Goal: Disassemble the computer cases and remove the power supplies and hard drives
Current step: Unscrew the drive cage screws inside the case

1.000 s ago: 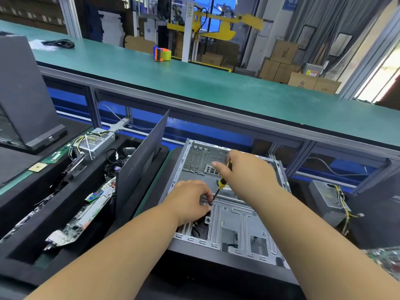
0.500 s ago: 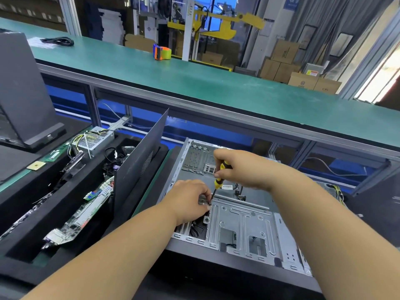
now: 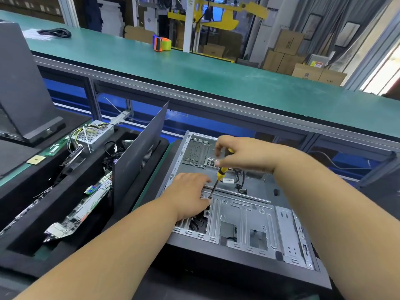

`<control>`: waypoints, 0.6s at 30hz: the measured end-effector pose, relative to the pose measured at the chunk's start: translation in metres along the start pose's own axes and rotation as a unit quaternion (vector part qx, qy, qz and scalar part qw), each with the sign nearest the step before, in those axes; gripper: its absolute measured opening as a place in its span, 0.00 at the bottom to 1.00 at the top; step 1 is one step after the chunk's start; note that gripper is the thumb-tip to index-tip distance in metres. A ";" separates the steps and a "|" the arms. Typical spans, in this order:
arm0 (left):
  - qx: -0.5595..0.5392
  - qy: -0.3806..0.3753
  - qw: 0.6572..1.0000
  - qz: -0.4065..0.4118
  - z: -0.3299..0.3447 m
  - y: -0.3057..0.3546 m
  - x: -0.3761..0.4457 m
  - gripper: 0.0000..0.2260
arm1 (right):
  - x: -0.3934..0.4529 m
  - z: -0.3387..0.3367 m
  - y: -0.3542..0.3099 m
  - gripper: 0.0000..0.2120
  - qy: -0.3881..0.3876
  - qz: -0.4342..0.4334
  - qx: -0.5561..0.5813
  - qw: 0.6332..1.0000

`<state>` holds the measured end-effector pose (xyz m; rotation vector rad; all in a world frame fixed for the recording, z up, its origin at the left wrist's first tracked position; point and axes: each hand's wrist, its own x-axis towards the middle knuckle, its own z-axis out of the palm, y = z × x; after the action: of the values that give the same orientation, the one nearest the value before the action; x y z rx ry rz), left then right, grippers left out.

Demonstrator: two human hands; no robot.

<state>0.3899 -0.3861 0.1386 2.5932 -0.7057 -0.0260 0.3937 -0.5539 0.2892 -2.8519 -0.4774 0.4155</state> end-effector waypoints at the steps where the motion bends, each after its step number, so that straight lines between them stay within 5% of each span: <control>1: 0.021 -0.016 1.000 0.004 0.001 -0.001 0.001 0.22 | -0.001 0.005 0.000 0.17 0.043 0.034 -0.040 0.998; 3: 0.032 -0.033 0.999 0.004 0.003 -0.003 0.003 0.21 | -0.003 0.017 0.000 0.20 0.109 0.080 -0.107 0.985; 9: 0.042 -0.033 0.999 0.011 0.006 -0.006 0.007 0.20 | -0.009 0.032 -0.004 0.14 0.204 0.095 0.074 0.972; 15: 0.045 -0.033 0.998 0.017 0.008 -0.008 0.009 0.21 | -0.005 0.046 -0.014 0.18 0.233 0.117 -0.078 0.962; 18: 0.040 -0.028 0.999 0.023 0.009 -0.009 0.009 0.13 | -0.004 0.050 -0.017 0.17 0.234 0.099 -0.064 0.965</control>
<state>0.4010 -0.3879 0.1277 2.6611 -0.8030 -0.0573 0.3700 -0.5312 0.2478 -2.9914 -0.1317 -0.2716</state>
